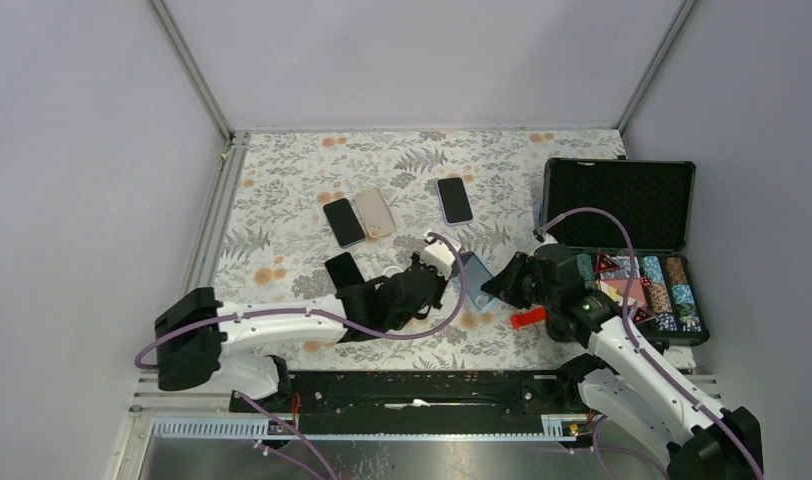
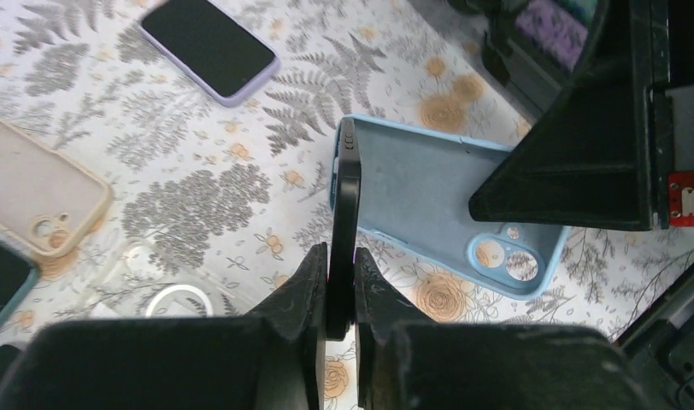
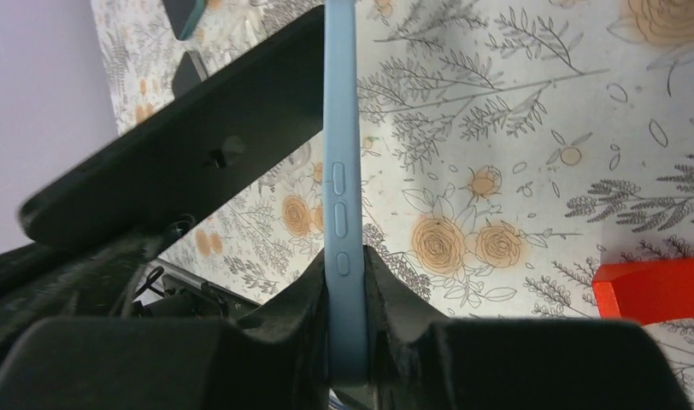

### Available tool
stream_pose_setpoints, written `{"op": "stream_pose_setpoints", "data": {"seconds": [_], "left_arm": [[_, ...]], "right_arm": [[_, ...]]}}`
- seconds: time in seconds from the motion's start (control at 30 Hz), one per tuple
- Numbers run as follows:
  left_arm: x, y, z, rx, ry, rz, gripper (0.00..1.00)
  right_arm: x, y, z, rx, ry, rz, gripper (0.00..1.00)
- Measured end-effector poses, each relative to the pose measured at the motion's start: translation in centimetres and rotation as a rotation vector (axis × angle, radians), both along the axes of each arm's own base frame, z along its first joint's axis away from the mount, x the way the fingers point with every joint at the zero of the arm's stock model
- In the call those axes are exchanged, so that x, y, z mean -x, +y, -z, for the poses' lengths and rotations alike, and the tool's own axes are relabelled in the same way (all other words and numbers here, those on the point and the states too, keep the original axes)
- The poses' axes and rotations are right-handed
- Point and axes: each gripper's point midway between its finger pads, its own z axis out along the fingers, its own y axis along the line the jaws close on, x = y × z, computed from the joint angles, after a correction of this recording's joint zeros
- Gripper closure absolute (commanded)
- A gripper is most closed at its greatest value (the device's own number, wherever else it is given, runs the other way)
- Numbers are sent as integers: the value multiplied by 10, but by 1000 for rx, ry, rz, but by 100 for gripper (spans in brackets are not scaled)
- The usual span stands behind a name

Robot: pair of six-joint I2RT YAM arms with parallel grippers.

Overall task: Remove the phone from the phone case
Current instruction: Remove the phone case from the phone, then place the phone case at the center of the board.

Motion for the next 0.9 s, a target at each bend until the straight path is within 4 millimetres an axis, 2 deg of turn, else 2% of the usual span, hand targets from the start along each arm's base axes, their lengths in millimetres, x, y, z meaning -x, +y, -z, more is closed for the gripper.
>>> {"op": "stream_pose_setpoints", "data": {"seconds": [0.1,0.23,0.33,0.5,0.57,0.8,0.9], "left_arm": [[-3,11,-20,43,-33,-42,100],[-14,45,-36,67,-88,-154,100],[-20,62,-37,57,-115,-207,100],[-23,71,-25,11,-120,-223,100],[-23,70,-21,-1,-120,-222,100],[-26,63,-10,-39,-126,-196,100],[-26,57,-3,-60,-126,-176,100]], "right_arm": [[-5,-3,-8,0,-50,5,100],[-16,-14,0,51,-59,43,100],[-26,-21,12,87,-37,66,100],[-49,-23,23,106,-10,92,100],[-61,-23,26,106,-8,103,92],[-95,-31,42,91,28,127,76],[-98,-37,48,101,38,131,48]]}}
